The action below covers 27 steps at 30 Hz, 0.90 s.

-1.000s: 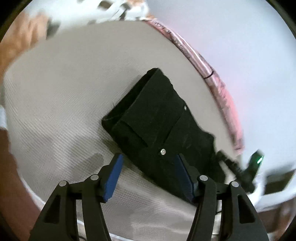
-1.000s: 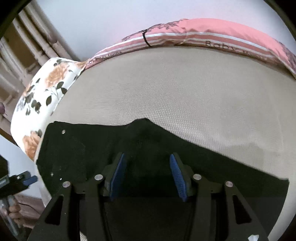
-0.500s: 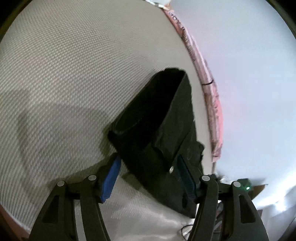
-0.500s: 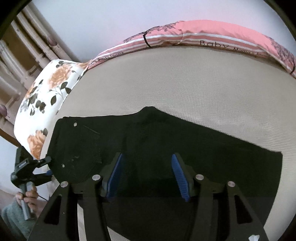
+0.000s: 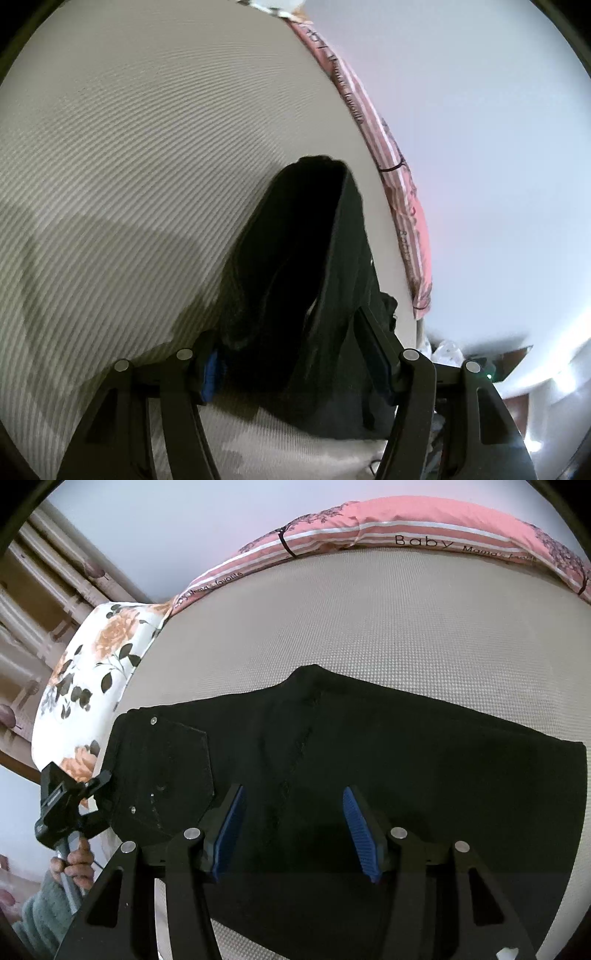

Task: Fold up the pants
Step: 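Lift the pants end with the left tool and fold it over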

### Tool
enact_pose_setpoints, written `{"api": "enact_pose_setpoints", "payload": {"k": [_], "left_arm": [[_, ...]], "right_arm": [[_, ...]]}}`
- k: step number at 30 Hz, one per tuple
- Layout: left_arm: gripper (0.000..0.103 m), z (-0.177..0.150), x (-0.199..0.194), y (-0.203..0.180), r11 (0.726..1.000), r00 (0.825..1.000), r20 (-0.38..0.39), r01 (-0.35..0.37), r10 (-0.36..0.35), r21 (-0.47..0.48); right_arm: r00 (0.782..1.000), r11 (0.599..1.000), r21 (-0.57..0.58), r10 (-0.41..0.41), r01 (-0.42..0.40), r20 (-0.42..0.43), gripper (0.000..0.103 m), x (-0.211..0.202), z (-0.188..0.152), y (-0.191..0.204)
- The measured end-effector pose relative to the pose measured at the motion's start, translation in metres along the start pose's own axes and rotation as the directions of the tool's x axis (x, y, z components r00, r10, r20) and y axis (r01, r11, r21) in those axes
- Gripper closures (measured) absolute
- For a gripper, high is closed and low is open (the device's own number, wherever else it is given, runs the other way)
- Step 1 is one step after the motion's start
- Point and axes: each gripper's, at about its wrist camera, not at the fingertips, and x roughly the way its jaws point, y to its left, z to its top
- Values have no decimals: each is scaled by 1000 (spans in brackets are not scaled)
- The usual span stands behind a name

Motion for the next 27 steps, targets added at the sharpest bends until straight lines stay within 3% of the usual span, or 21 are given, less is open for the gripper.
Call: {"api": "enact_pose_setpoints", "payload": {"k": [3, 5, 7, 9, 12, 16, 21, 27], "left_arm": [[40, 4, 8, -6, 999, 1000, 1, -16, 16, 35], [48, 8, 13, -10, 997, 999, 13, -49, 48, 66], [67, 8, 17, -14, 990, 995, 10, -104, 104, 91], [78, 6, 13, -19, 994, 996, 7, -85, 84, 75], [79, 3, 9, -46, 980, 989, 28, -148, 146, 131], [80, -7, 6, -92, 963, 988, 60, -154, 144, 220], [80, -33, 11, -163, 938, 995, 39, -95, 87, 333], [80, -78, 60, -251, 888, 999, -40, 2, 18, 461]], "right_arm": [[1000, 1000, 4, -11, 11, 15, 51, -5, 0, -2], [1000, 1000, 7, -12, 12, 22, 51, -8, 0, -4], [999, 1000, 19, -16, 15, 33, 51, -13, 0, -8], [999, 999, 28, -18, 17, 42, 51, -17, 0, -12], [998, 999, 38, -28, 25, 64, 51, -30, 0, -20], [994, 998, 55, -47, 42, 96, 49, -49, -2, -37], [989, 994, 99, -62, 49, 134, 48, -77, -10, -65], [983, 983, 181, -74, 43, 169, 46, -112, -26, -109]]}}
